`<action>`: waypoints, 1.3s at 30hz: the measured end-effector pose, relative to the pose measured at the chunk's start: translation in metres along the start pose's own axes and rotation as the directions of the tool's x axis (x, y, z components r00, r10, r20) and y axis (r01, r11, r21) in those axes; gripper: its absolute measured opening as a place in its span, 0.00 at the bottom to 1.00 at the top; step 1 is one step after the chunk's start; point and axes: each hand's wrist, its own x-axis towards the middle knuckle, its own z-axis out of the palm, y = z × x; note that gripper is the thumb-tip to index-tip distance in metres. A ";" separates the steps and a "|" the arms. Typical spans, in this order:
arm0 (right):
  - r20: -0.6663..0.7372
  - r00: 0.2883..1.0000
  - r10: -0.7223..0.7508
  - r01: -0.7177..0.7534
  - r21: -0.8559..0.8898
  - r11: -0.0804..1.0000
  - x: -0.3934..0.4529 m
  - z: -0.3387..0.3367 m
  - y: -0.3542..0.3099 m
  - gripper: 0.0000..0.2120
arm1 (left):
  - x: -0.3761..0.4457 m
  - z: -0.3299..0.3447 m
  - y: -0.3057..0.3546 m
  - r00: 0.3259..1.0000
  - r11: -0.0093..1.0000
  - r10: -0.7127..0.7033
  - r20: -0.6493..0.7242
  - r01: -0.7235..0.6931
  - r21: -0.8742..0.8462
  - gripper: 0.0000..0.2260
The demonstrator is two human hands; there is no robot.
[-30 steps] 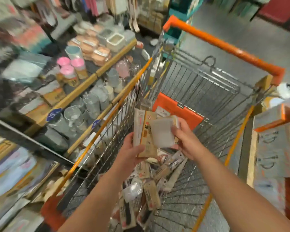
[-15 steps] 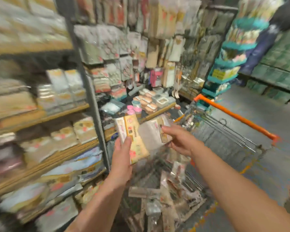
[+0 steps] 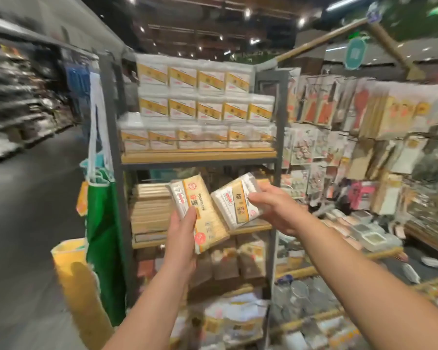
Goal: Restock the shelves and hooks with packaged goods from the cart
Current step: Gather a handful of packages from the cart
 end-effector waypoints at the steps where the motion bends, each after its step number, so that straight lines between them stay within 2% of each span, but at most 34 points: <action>1: 0.007 1.000 -0.018 0.018 -0.018 1.000 0.014 0.010 -0.004 0.17 | 0.009 -0.006 0.013 1.000 1.000 0.026 0.015 -0.026 0.010 0.11; 3: 0.005 0.998 -0.062 0.062 -0.031 0.998 0.039 0.026 -0.011 0.19 | 0.027 -0.017 0.033 0.998 0.998 0.065 0.028 -0.065 0.014 0.11; 7: -0.002 0.996 -0.094 0.094 -0.009 0.996 0.078 0.041 -0.020 0.13 | 0.053 -0.029 0.056 0.996 0.996 0.084 0.019 -0.084 -0.005 0.10; 11: -0.033 0.997 -0.066 0.064 -0.045 0.997 0.101 0.039 -0.033 0.14 | 0.075 -0.018 0.069 0.995 0.995 0.096 0.011 -0.096 -0.024 0.09; 14: -0.063 0.994 -0.094 0.088 -0.092 0.992 0.115 0.029 -0.049 0.09 | 0.091 0.001 0.076 0.990 0.990 0.138 -0.002 -0.138 -0.029 0.08; 15: -0.070 0.991 -0.117 0.108 -0.116 0.987 0.120 0.022 -0.059 0.10 | 0.097 0.011 0.079 0.989 0.988 0.151 -0.002 -0.151 -0.036 0.10; 17: -0.088 0.985 -0.148 0.125 -0.224 0.967 0.124 0.011 -0.076 0.19 | 0.106 0.023 0.082 0.990 0.988 0.142 -0.027 -0.143 -0.054 0.14; 18: -0.091 0.980 -0.175 0.141 -0.300 0.943 0.127 0.000 -0.088 0.23 | 0.112 0.031 0.084 0.990 0.987 0.137 -0.034 -0.139 -0.075 0.14; 21: -0.075 0.968 -0.240 0.177 -0.476 0.862 0.133 -0.044 -0.129 0.20 | 0.129 0.058 0.091 0.991 0.983 0.126 -0.037 -0.130 -0.127 0.15; 26: -0.071 0.962 -0.262 0.136 -0.710 0.691 0.150 -0.123 -0.197 0.30 | 0.150 0.106 0.089 0.997 0.972 0.082 -0.009 -0.082 -0.221 0.13; 27: -0.082 0.962 -0.262 0.119 -0.734 0.668 0.154 -0.134 -0.208 0.30 | 0.154 0.115 0.087 0.998 0.971 0.065 -0.004 -0.064 -0.232 0.12; 29: -0.066 0.961 -0.268 0.116 -0.783 0.611 0.162 -0.150 -0.226 0.24 | 0.162 0.133 0.083 0.999 0.971 0.040 0.006 -0.038 -0.236 0.11; 32: -0.003 0.949 -0.314 0.145 -0.884 0.445 0.179 -0.160 -0.247 0.19 | 0.170 0.156 0.081 0.999 0.972 0.048 0.019 -0.042 -0.230 0.10; 36: 0.098 0.929 -0.356 0.187 -0.956 0.226 0.206 -0.165 -0.262 0.28 | 0.177 0.174 0.078 0.998 0.973 0.069 0.000 -0.067 -0.221 0.11; 39: 0.129 0.933 -0.337 0.203 -0.960 0.193 0.225 -0.172 -0.270 0.31 | 0.183 0.180 0.075 0.996 0.977 0.083 -0.015 -0.084 -0.196 0.11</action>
